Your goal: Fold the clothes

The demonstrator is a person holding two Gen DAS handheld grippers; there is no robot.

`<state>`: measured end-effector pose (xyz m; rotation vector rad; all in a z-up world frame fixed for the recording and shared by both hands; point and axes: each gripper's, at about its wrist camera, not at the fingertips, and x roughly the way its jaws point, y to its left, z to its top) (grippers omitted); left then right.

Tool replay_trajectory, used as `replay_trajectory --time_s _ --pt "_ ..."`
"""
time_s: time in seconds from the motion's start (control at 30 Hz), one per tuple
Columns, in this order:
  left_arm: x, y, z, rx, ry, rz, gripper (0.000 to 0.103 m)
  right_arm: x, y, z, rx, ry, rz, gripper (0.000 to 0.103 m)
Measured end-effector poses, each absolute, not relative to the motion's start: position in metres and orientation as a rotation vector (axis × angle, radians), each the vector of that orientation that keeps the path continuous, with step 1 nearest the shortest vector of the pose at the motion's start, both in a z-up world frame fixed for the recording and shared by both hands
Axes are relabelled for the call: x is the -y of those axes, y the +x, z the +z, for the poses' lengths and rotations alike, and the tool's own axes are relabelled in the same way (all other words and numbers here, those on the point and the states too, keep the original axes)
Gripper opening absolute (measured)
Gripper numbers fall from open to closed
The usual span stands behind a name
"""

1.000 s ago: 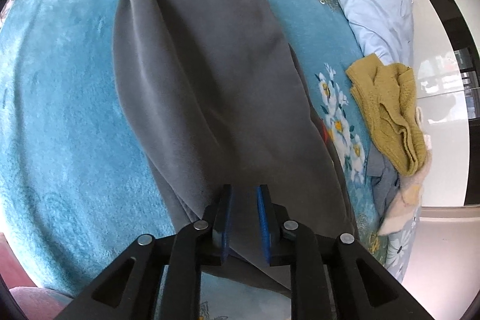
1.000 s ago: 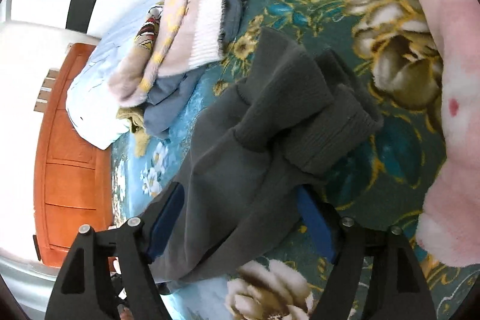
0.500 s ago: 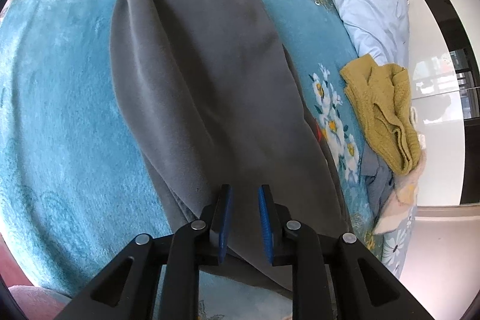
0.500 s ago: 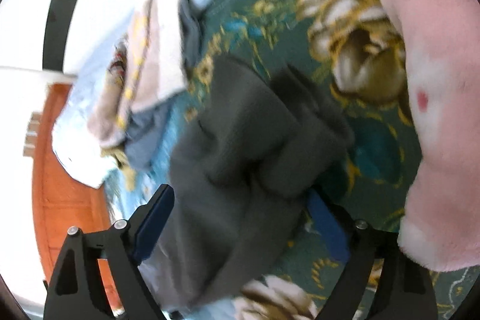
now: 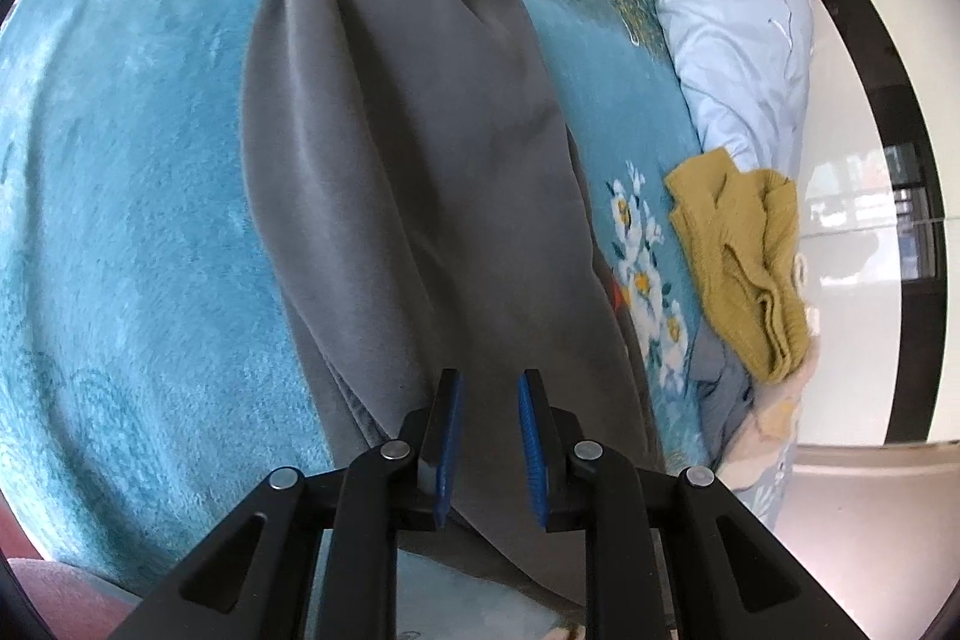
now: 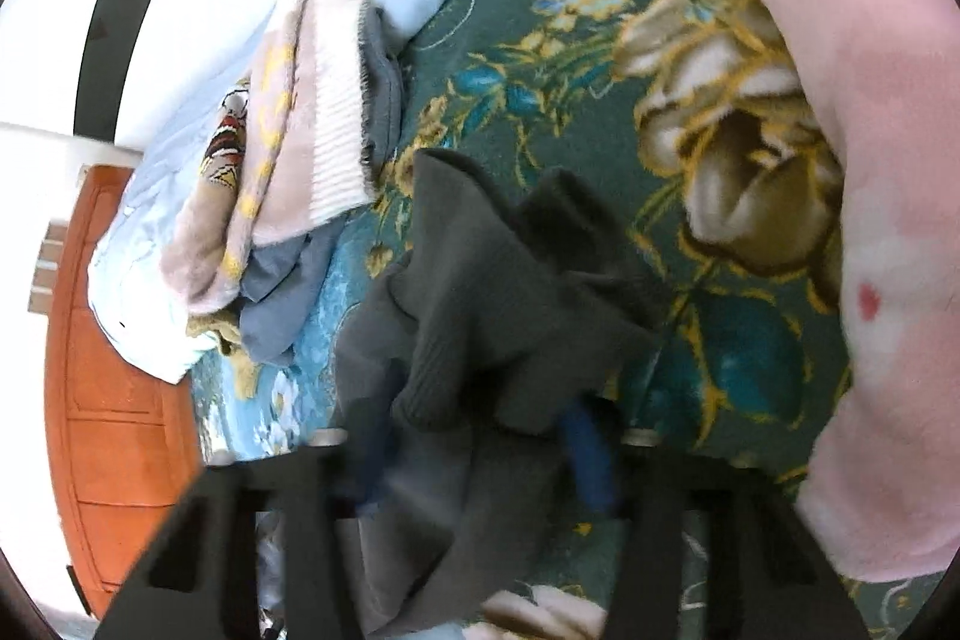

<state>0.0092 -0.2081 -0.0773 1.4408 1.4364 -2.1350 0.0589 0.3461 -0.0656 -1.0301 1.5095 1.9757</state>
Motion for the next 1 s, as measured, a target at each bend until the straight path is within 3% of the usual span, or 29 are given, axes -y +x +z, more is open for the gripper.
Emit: replay_trajectory --time_s 0.07,0.23,0.33,0.47,0.57,0.67,0.87,1.0 --pt "0.208 0.009 -0.077 -1.442 1.434 -2.139 0.022 -0.348 0.057 -0.059 -1.502 -1.049 1.997 0.032" --pt "0.206 0.010 -0.072 -1.443 1.418 -2.183 0.022 -0.360 0.062 -0.023 -1.550 -0.943 2.113 0.026" --pt "0.207 0.011 -0.069 -1.452 1.411 -2.200 0.022 -0.372 0.070 0.004 -1.480 -0.861 2.189 0.026" --pt "0.204 0.008 -0.072 -1.442 1.447 -2.184 0.022 -0.384 0.069 0.009 -1.309 -0.967 2.133 0.026" --pt "0.202 0.008 -0.072 -1.429 1.460 -2.189 0.022 -0.360 0.047 0.027 -1.072 -1.052 2.209 0.026" --pt "0.201 0.010 -0.071 -1.431 1.461 -2.194 0.022 -0.305 0.012 0.066 -0.729 -1.085 2.404 0.026" --pt "0.206 0.012 -0.072 -1.469 1.440 -2.181 0.022 -0.154 -0.057 0.081 -0.066 -1.238 2.698 0.028" --pt "0.208 0.015 -0.069 -1.490 1.424 -2.192 0.022 -0.097 -0.086 0.059 -0.025 -1.334 2.739 0.028"
